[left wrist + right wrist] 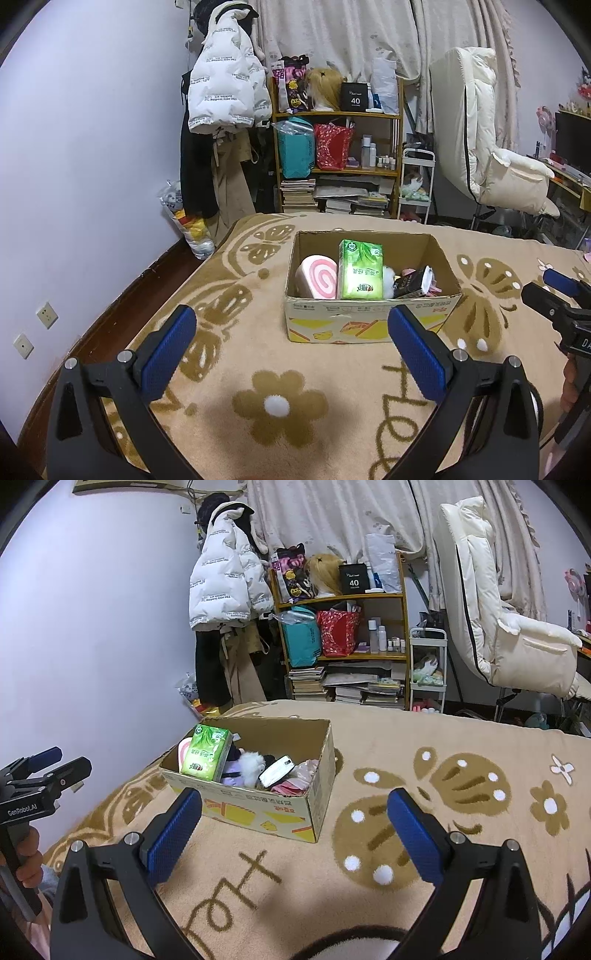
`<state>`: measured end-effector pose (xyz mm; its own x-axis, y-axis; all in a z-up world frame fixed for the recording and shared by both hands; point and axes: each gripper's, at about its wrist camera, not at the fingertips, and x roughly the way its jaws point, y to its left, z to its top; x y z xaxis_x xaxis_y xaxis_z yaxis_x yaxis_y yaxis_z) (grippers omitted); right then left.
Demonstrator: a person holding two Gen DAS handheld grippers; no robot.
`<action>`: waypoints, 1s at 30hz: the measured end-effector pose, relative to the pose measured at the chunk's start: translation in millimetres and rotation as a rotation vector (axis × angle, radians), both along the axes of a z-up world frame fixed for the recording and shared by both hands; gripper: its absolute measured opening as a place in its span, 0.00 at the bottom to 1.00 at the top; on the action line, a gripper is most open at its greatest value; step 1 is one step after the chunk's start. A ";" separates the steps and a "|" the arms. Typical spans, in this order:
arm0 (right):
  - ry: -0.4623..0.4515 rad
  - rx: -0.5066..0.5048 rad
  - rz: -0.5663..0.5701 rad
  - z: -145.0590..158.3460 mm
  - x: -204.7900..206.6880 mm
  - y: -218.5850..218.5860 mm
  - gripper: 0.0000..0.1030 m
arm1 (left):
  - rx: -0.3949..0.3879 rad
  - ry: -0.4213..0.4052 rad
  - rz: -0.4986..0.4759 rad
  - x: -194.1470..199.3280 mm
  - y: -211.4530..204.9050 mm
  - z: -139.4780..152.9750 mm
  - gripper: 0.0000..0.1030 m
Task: Organize soft objects
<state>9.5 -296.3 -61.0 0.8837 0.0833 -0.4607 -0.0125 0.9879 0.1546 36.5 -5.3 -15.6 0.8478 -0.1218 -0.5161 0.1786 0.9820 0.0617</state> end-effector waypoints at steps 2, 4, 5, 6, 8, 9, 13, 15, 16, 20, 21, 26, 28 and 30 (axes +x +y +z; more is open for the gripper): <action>0.002 0.001 0.001 -0.5 0.1 -0.1 1.00 | 0.001 0.000 -0.001 -0.5 -0.2 -0.1 0.99; 0.001 0.001 -0.001 -0.2 0.0 0.2 1.00 | -0.002 0.005 -0.003 -0.8 -0.6 -0.4 0.99; 0.000 0.003 -0.001 -0.3 -0.1 -0.1 1.00 | -0.003 0.007 -0.004 -1.2 -0.8 -0.6 0.99; 0.000 0.003 -0.002 0.0 -0.2 0.3 1.00 | -0.004 0.009 -0.006 -1.3 -1.3 -1.0 0.99; 0.000 0.003 -0.002 -0.3 0.0 -0.2 1.00 | -0.002 0.010 -0.008 -1.7 -2.5 -1.0 0.99; 0.000 0.003 -0.001 0.1 -0.1 -0.3 1.00 | -0.001 0.010 -0.008 -1.4 -2.6 -1.1 0.99; 0.000 0.003 0.001 -0.2 0.1 -1.1 1.00 | -0.003 0.012 -0.008 -1.1 -2.8 -1.1 0.99; 0.000 0.002 0.000 0.0 0.0 -0.9 1.00 | -0.004 0.014 -0.008 -1.2 -3.4 -1.3 0.99; 0.001 0.002 0.001 0.1 -0.1 -1.0 1.00 | -0.004 0.015 -0.008 -1.0 -3.1 -1.7 0.99; 0.000 0.003 -0.001 0.3 -0.2 -0.7 1.00 | -0.001 0.013 -0.010 -1.6 -4.5 -2.9 0.99; 0.001 0.003 -0.002 -0.2 -0.2 -1.0 1.00 | 0.000 0.013 -0.011 -1.8 -5.0 -3.4 0.99; 0.000 0.003 0.000 0.5 0.0 -1.4 1.00 | -0.002 0.014 -0.012 -1.6 -5.0 -5.0 0.99; 0.000 0.003 0.000 0.4 -0.1 -1.5 1.00 | -0.001 0.015 -0.013 -1.0 -5.0 -5.7 1.00; 0.001 0.004 0.001 -0.1 0.2 -2.1 1.00 | -0.001 0.015 -0.013 -1.1 -5.2 -5.8 0.99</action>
